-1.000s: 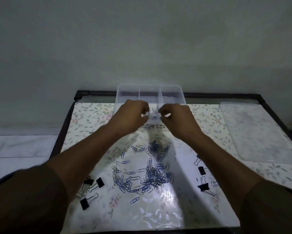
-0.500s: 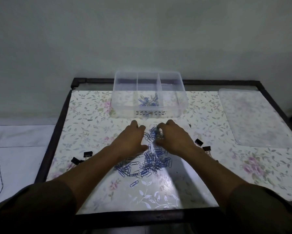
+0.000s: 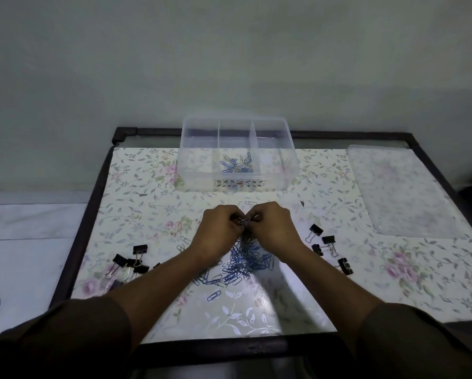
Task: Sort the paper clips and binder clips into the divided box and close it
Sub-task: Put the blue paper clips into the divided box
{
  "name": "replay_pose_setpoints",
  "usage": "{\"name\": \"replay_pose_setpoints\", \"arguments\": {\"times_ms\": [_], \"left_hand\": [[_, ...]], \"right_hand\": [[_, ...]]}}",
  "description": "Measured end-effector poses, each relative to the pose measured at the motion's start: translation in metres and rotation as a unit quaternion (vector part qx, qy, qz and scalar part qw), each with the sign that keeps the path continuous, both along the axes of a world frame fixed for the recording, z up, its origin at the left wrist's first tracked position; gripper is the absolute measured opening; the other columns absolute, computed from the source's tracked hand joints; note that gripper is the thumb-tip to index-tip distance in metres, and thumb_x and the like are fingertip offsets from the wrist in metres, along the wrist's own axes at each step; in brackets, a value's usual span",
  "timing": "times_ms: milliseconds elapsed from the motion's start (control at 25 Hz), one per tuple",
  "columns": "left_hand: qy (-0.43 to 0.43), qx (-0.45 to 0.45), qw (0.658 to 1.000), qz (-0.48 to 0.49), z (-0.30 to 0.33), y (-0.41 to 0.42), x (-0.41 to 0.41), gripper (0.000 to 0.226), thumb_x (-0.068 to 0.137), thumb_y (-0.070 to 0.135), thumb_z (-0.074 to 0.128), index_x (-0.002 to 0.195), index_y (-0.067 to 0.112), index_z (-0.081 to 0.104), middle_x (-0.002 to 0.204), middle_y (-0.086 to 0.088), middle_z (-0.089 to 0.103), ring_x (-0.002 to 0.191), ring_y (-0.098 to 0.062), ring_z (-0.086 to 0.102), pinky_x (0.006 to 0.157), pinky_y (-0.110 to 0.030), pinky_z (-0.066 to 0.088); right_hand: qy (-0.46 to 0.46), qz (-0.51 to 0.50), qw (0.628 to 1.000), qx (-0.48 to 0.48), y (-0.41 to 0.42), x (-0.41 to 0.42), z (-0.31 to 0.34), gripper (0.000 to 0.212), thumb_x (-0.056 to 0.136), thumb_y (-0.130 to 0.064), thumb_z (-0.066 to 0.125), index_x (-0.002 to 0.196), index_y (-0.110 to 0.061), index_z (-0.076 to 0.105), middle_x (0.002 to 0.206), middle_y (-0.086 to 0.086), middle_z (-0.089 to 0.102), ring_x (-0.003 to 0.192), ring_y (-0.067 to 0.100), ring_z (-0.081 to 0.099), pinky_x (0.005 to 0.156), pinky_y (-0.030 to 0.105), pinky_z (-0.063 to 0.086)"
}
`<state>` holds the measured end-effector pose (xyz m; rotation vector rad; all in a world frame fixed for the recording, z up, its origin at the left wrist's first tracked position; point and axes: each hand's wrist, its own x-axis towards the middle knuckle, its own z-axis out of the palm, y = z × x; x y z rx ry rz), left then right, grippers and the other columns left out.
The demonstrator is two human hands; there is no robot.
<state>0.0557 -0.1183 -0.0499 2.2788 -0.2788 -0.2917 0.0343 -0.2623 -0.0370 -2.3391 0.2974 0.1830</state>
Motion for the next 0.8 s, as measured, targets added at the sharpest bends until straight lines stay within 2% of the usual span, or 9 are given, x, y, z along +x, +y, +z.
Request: {"name": "replay_pose_setpoints", "arguments": {"times_ms": [120,320,560,680,800], "left_hand": [[0.000,-0.045,0.999,0.030,0.009,0.001,-0.003,0.024,0.081,0.006,0.071,0.102,0.017,0.077,0.093,0.001,0.077,0.074,0.002,0.064,0.063,0.000,0.043],[-0.053,-0.117,0.991,0.037,0.045,0.000,0.020,0.022,0.082,0.010,0.076,0.101,0.019,0.077,0.089,0.008,0.076,0.083,0.009,0.067,0.075,-0.004,0.050],[-0.101,-0.096,0.989,0.046,0.073,-0.013,0.089,0.019,0.083,0.008,0.072,0.097,0.018,0.078,0.090,0.002,0.078,0.084,-0.006,0.071,0.077,-0.019,0.056],[-0.090,-0.053,0.994,0.034,0.063,-0.012,0.107,0.017,0.083,0.011,0.073,0.099,0.014,0.078,0.092,-0.002,0.078,0.088,-0.012,0.072,0.084,-0.031,0.058],[-0.080,-0.031,0.996,0.025,0.054,-0.013,0.109,0.019,0.083,0.010,0.074,0.102,0.012,0.078,0.095,-0.006,0.078,0.091,-0.015,0.072,0.087,-0.031,0.058]], "right_hand": [[-0.019,-0.001,1.000,0.011,0.000,0.000,0.011,0.007,0.082,-0.006,0.075,0.087,-0.009,0.080,0.081,0.010,0.076,0.078,0.022,0.073,0.077,0.039,0.061],[-0.079,0.014,0.997,0.015,-0.008,0.025,0.053,0.006,0.082,-0.008,0.077,0.087,-0.012,0.078,0.077,0.005,0.077,0.075,0.017,0.075,0.077,0.037,0.062],[-0.130,0.004,0.991,0.045,-0.017,0.095,0.072,0.007,0.084,-0.004,0.072,0.084,-0.009,0.076,0.076,0.012,0.077,0.076,0.024,0.076,0.078,0.046,0.062],[-0.106,0.020,0.993,0.043,-0.017,0.109,0.063,0.005,0.087,-0.005,0.072,0.090,-0.006,0.076,0.083,0.014,0.077,0.079,0.023,0.077,0.079,0.039,0.063],[-0.080,0.030,0.996,0.030,-0.017,0.114,0.049,0.008,0.089,-0.007,0.073,0.097,-0.007,0.077,0.087,0.013,0.076,0.079,0.022,0.076,0.080,0.040,0.063]]}}
